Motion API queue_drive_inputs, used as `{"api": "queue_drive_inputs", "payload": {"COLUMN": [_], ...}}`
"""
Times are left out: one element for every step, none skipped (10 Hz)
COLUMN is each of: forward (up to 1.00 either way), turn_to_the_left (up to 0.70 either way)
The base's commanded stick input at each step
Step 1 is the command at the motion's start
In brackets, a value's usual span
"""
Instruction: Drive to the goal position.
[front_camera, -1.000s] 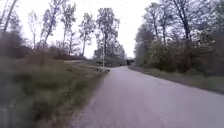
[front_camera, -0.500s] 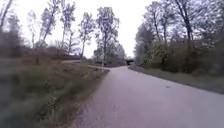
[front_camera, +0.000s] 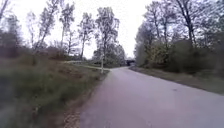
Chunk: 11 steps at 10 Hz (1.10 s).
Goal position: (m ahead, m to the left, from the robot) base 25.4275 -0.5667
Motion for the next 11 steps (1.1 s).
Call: {"api": "queue_drive_inputs", "payload": {"forward": [1.0,1.0,1.0,1.0,1.0,1.0,1.0,1.0,1.0,1.0,1.0], "turn_to_the_left": [0.0,0.0,0.0,0.0,0.0,0.0,0.0,0.0,0.0,0.0,0.0]}}
